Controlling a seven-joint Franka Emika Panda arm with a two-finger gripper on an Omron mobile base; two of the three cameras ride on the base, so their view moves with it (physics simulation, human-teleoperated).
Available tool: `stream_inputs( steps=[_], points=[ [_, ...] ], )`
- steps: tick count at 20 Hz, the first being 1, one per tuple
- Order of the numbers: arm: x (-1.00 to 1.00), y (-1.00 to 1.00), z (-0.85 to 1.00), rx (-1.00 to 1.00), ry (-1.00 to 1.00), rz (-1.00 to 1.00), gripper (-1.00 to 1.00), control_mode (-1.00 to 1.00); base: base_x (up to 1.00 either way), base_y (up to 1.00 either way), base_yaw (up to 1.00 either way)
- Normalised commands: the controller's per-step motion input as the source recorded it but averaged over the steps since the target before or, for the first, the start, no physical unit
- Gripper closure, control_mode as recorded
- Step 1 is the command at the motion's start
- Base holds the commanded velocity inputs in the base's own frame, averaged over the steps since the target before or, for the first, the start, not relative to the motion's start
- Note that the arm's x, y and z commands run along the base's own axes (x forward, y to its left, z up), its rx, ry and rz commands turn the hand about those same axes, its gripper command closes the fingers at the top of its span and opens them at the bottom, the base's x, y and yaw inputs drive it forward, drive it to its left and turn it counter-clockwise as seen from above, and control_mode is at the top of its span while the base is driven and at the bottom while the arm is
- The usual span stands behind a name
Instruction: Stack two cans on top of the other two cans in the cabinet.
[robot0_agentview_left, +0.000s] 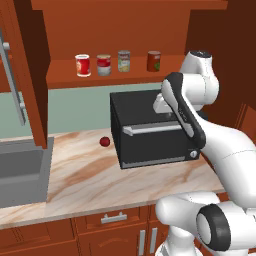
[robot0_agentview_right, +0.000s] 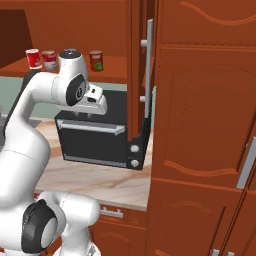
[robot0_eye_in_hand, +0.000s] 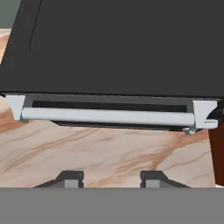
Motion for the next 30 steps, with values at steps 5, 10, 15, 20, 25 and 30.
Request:
stream_inputs(
  steps=[5,10,15,20,25,30],
  points=[
    [-0.13,0.00,0.00,0.00,-0.10,0.00,-1.00,-1.00,0.00,0.00,0.00],
    [-0.24,0.02,0.15,0.00,-0.48,0.06,-1.00,-1.00,0.00,0.00,0.00],
    [-0.13,0.08,0.38,0.00,-0.36,0.00,-1.00,-1.00,0.00,0.00,0.00],
    [-0.07,0.09,0.46,-0.01,-0.25,0.00,-1.00,-1.00,0.00,0.00,0.00],
    [-0.01,0.03,0.46,-0.06,-0.01,0.00,-1.00,-1.00,0.00,0.00,0.00],
    [0.00,0.03,0.45,-0.04,0.03,0.00,-1.00,-1.00,0.00,0.00,0.00]
  ],
)
